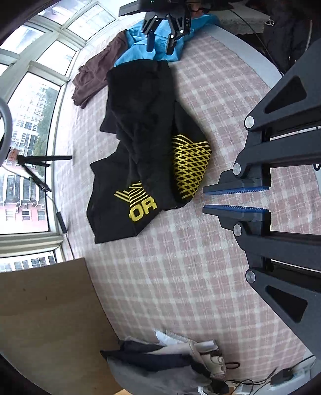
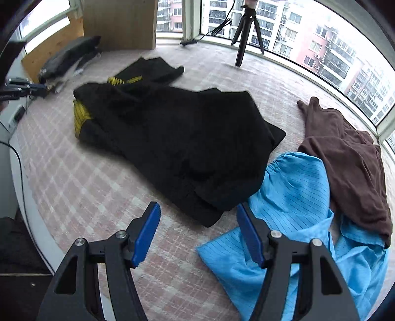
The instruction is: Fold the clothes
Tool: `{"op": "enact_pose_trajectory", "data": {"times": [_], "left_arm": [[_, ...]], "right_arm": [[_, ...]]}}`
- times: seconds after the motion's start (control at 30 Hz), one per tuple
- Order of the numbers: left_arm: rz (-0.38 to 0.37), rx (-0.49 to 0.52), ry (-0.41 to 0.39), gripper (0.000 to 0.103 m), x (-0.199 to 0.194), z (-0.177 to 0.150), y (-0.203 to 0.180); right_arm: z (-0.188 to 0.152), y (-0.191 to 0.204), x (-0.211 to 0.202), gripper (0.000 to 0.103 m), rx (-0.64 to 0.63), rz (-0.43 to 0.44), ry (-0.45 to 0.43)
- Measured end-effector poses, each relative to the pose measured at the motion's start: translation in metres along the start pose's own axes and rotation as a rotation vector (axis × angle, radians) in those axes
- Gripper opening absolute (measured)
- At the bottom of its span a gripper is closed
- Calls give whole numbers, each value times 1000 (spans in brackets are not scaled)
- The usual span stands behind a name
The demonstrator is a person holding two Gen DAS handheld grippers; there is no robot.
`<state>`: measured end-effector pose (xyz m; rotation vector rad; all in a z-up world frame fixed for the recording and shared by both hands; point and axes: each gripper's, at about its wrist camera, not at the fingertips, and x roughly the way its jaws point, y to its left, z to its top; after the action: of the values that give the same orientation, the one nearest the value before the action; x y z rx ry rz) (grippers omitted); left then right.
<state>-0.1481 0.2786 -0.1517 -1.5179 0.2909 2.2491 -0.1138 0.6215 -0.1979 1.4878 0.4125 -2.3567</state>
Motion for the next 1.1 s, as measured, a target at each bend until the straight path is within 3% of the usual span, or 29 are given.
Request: {"op": "enact_pose_trajectory", "data": {"times": [0.2,0.23,0.3,0.33,0.37,0.53,0.77,0.97,1.0,1.1], "left_arm": [[-23,16,30,16,26,9,-9],[-14,22,31,16,27,11,-10],[-12,39,33,18,28,14,-11],[-13,51,34,23,29,16,-13],[0,64,32,26,31,16,-15],[34,80,50,31,47,18,-17],[-2,-17,64,33,68,31,-10],[-10,16,11,36,63,71,-27],[-14,29,0,44,61,78,-32],[-20,77,-32,46,49,91,-50]], "right_arm": [[5,15,37,63,-113,-83,60],[7,14,41,57,-119,-92,64],[14,4,41,28,-59,-43,69],[18,-5,37,9,-14,-21,64],[22,-15,32,6,33,-6,49],[37,-72,0,6,288,87,-62],[49,-111,-27,5,531,238,-179],[46,-148,-53,5,740,210,-292],[40,-159,-50,5,801,185,-281],[21,-187,-29,5,956,207,-219]]}}
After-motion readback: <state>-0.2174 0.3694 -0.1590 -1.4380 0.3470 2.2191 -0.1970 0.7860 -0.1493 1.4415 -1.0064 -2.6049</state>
